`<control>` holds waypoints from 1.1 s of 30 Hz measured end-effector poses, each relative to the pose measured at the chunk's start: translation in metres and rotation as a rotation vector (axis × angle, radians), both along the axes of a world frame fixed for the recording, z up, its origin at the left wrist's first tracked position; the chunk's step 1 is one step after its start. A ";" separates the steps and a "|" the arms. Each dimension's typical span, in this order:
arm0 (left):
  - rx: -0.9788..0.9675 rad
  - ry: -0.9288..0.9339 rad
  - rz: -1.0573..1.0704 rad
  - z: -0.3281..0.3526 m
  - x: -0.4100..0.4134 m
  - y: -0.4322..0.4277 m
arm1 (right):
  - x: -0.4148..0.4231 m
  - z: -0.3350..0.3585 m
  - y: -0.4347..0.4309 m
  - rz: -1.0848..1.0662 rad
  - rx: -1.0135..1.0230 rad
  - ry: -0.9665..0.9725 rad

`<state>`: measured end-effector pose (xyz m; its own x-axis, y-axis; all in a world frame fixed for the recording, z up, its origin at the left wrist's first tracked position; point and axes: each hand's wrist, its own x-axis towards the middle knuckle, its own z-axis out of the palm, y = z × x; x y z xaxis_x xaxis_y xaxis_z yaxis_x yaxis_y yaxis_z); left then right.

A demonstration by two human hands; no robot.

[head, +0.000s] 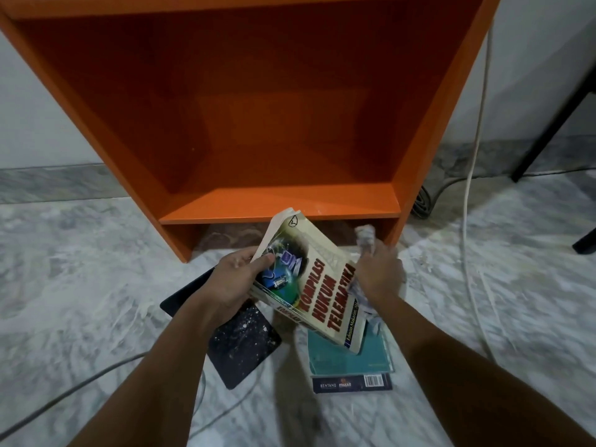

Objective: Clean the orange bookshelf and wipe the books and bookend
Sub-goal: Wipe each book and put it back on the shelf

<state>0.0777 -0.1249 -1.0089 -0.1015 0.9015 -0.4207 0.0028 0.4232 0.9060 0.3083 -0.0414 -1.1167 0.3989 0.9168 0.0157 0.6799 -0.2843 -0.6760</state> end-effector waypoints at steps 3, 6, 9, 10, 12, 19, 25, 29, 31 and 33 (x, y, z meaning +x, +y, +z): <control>-0.016 0.016 0.010 0.001 0.002 0.003 | -0.004 0.015 -0.024 0.023 0.215 0.084; -0.019 0.025 0.039 0.004 0.009 0.005 | -0.040 0.038 -0.053 0.420 0.367 0.123; -0.025 0.045 0.082 0.007 0.012 0.005 | -0.068 0.036 -0.073 0.700 0.463 -0.134; -0.026 0.046 0.078 0.008 0.013 0.004 | -0.067 0.032 -0.076 0.651 0.445 -0.155; -0.025 0.047 0.061 0.007 0.011 0.004 | -0.049 0.018 -0.074 0.418 0.282 -0.131; 0.006 0.070 0.051 0.017 0.016 0.003 | 0.044 -0.013 -0.049 -0.024 -0.145 -0.124; -0.004 0.126 0.059 0.059 0.025 0.008 | 0.034 0.031 -0.046 -0.017 0.122 0.085; -0.014 0.220 0.029 0.113 0.020 0.009 | 0.022 0.079 -0.047 0.162 0.241 0.139; -0.028 0.253 0.022 0.146 0.018 0.007 | 0.014 0.108 -0.049 0.302 0.281 0.218; -0.018 0.313 0.009 0.182 0.017 0.005 | 0.004 0.134 -0.052 0.440 0.281 0.291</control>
